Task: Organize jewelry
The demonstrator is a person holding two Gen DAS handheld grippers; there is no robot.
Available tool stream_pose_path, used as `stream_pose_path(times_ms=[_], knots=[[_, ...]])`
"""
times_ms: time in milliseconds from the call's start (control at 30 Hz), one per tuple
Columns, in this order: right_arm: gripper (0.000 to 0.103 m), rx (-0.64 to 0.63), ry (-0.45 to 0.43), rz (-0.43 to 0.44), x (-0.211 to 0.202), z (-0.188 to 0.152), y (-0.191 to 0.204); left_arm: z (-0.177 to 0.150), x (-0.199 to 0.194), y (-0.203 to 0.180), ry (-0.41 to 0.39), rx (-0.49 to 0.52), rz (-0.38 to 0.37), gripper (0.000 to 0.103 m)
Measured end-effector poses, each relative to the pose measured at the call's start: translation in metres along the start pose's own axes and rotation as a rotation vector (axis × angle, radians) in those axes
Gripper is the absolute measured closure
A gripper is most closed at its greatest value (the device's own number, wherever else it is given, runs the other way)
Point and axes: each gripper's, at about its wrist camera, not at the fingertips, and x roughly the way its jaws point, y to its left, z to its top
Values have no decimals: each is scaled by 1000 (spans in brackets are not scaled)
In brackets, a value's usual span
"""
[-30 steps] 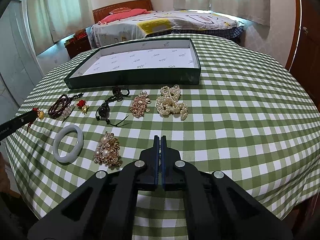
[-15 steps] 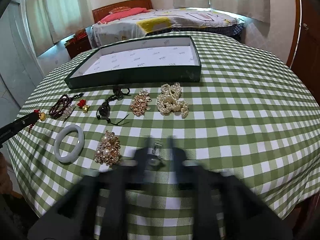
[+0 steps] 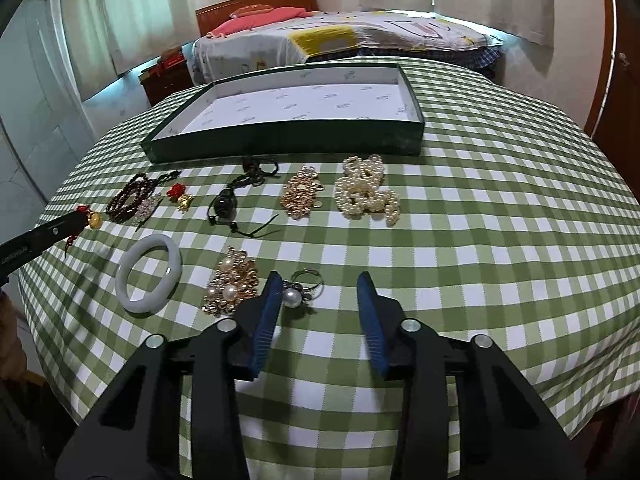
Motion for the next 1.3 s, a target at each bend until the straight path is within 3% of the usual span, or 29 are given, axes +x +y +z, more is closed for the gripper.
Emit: stream_pose_path(times_ms=[133,267,833,1300], knots=[[71,-15,12,16,3,0,5,0,0,-1,1,2,0,93],[82,-23,26,22,7,-1,7,0,0,0,2,2,-1,93],[82,2,-50,10,-14,12,0,8,-8,-5,-28,2,-17,93],[82,-9,-179,-1,-24,78,-4,69,-7,-38,-134,64,-79,93]])
